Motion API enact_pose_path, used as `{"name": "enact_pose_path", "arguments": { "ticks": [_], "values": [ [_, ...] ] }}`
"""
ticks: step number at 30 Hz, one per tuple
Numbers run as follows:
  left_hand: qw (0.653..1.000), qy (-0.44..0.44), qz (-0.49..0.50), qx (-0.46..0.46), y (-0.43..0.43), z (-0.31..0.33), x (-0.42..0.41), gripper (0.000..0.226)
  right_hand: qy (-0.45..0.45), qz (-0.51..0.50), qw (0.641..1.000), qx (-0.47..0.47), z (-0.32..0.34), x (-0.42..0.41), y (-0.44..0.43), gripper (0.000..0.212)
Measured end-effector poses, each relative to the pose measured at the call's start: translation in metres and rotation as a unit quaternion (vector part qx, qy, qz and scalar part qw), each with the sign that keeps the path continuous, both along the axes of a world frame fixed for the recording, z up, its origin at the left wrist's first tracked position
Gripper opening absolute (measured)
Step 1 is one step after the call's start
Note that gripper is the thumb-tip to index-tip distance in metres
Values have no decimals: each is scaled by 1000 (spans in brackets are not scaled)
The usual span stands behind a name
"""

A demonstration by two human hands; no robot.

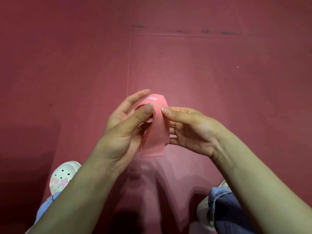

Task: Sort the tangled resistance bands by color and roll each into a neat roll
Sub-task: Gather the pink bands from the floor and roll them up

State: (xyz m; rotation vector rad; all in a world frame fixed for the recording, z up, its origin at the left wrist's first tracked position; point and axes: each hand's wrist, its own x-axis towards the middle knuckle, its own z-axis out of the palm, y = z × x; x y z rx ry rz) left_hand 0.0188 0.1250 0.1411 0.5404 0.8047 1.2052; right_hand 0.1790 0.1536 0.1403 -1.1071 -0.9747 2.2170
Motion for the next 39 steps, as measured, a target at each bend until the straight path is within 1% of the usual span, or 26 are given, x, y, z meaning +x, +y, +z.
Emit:
{"name": "enact_pose_path", "arguments": {
  "ticks": [1, 3, 5, 8, 10, 11, 12, 14, 17, 20, 21, 25, 27, 29, 30, 33, 35, 36, 38, 39],
  "values": [
    [1000, -2, 1, 0, 1, 0, 0, 80, 17, -13, 1000, -3, 0, -1, 0, 50],
    [1000, -2, -11, 6, 1, 0, -1, 81, 32, -44, 999, -2, -1, -1, 2, 56],
    [999, 27, -36, 19, 2, 0, -5, 84, 24, -56, 998, -1, 0, 0, 3, 57],
    [990, 106, -88, 32, 4, 1, -13, 87, -10, -44, 999, -7, 0, 3, 5, 44],
    [982, 134, -129, 38, 5, 1, -19, 85, -34, -24, 999, 4, 1, 4, 5, 29],
    [977, 147, -149, 42, 5, 2, -23, 82, -45, -9, 999, 13, 2, 5, 5, 22],
    [971, 165, -167, 48, 6, 2, -26, 74, -52, 6, 998, 17, 3, 5, 5, 19],
    [960, 190, -198, 54, 6, 4, -30, 64, -62, 27, 998, 12, 3, 6, 4, 21],
    [955, 192, -222, 52, 4, 3, -30, 67, -79, 47, 996, 8, 2, 7, 3, 29],
    [960, 184, -205, 55, 4, 1, -27, 69, -82, 44, 995, 19, 2, 8, 3, 16],
    [964, 177, -190, 55, 4, 1, -26, 70, -78, 43, 996, 23, 2, 9, 3, 16],
    [976, 167, -134, 49, 3, 0, -21, 72, -74, 44, 995, 41, 4, 9, 4, 38],
    [977, 169, -123, 46, 4, 0, -20, 76, -87, 39, 994, 46, 5, 9, 4, 43],
    [977, 165, -124, 47, 4, 0, -20, 86, -107, 26, 993, 50, 6, 9, 4, 45],
    [977, 165, -123, 49, 4, 0, -19, 86, -117, 17, 992, 50, 6, 9, 4, 45],
    [978, 168, -108, 51, 4, 0, -17, 74, -121, 4, 992, 41, 5, 6, 3, 53],
    [981, 162, -90, 53, 4, -2, -16, 77, -105, 0, 994, 25, 3, 4, 3, 67],
    [983, 154, -83, 54, 4, -3, -15, 83, -87, 1, 996, 14, 3, 4, 2, 69],
    [986, 140, -73, 59, 2, -3, -11, 89, -36, 5, 999, -4, 3, 3, 1, 61],
    [986, 138, -68, 60, 2, -3, -9, 89, -12, 3, 1000, -14, 2, 3, 2, 58]
  ]
}}
